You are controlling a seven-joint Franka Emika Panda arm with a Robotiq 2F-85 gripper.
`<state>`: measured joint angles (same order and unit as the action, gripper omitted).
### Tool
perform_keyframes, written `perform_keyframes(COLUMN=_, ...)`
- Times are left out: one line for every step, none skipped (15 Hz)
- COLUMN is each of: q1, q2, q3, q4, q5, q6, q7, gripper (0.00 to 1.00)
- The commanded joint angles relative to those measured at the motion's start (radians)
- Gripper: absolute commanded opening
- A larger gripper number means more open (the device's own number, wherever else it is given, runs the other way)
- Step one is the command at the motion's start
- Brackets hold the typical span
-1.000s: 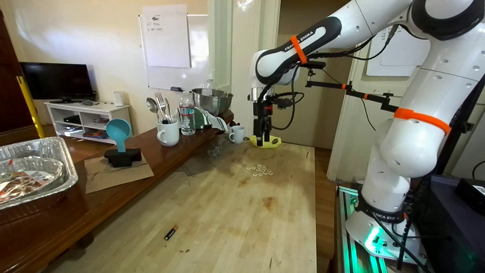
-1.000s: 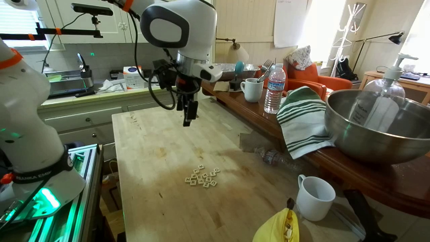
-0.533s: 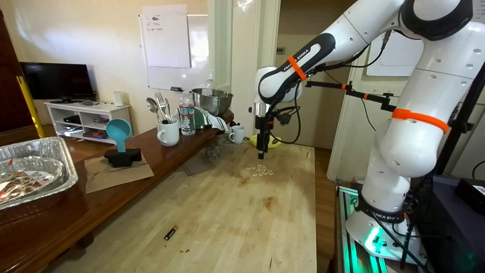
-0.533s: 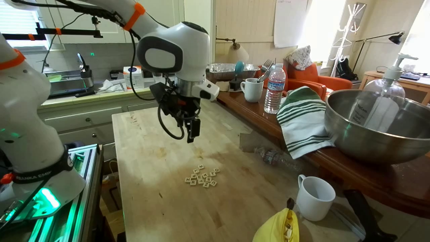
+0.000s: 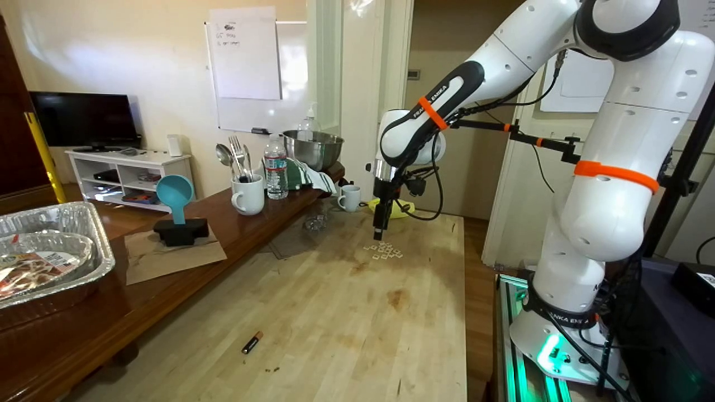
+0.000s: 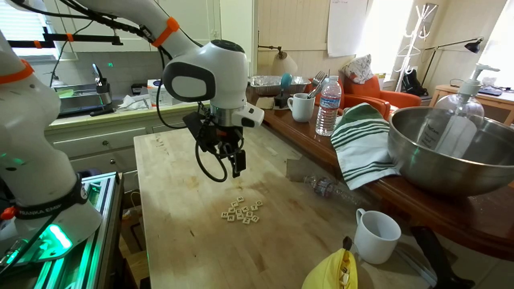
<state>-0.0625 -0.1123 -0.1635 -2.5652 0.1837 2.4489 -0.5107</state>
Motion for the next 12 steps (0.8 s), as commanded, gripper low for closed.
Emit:
perform_keyframes(q1=-0.004, q2=-0.001, q3=0.004, q4=0.001, q5=0.000, q6=-0.002, q7=0.001, gripper=1.00)
perform_keyframes(q1=-0.006, q2=0.020, q3=0.004, q4=0.004, q5=-0.012, q6=0.011, q7=0.007, gripper=1.00)
perform_keyframes(q1=-0.006, q2=0.032, q3=0.002, q4=0.006, q5=-0.011, q6=0.021, q7=-0.006, gripper=1.00)
perform_keyframes(q1=-0.006, q2=0.037, q3=0.001, q4=0.007, q5=-0.011, q6=0.024, q7=-0.020, gripper=1.00)
perform_keyframes(q1=-0.007, q2=0.044, q3=0.002, q4=0.006, q5=-0.016, q6=0.040, q7=-0.028, gripper=1.00)
perform_keyframes(q1=-0.007, q2=0.053, q3=0.002, q4=0.008, q5=-0.014, q6=0.045, q7=-0.039, gripper=1.00)
perform_keyframes(q1=-0.007, q2=0.067, q3=0.003, q4=0.011, q5=-0.018, q6=0.057, q7=-0.050, gripper=1.00)
perform_keyframes(q1=-0.008, q2=0.081, q3=0.004, q4=0.012, q5=-0.020, q6=0.072, q7=-0.061, gripper=0.99)
perform_keyframes(q1=-0.008, q2=0.094, q3=0.006, q4=0.015, q5=-0.015, q6=0.082, q7=-0.078, gripper=0.85)
perform_keyframes(q1=-0.008, q2=0.108, q3=0.008, q4=0.014, q5=-0.012, q6=0.108, q7=-0.097, gripper=0.74)
perform_keyframes(q1=-0.009, q2=0.122, q3=0.011, q4=0.017, q5=-0.007, q6=0.115, q7=-0.120, gripper=0.68)
perform_keyframes(q1=-0.012, q2=0.135, q3=0.015, q4=0.018, q5=-0.017, q6=0.129, q7=-0.129, gripper=0.59)
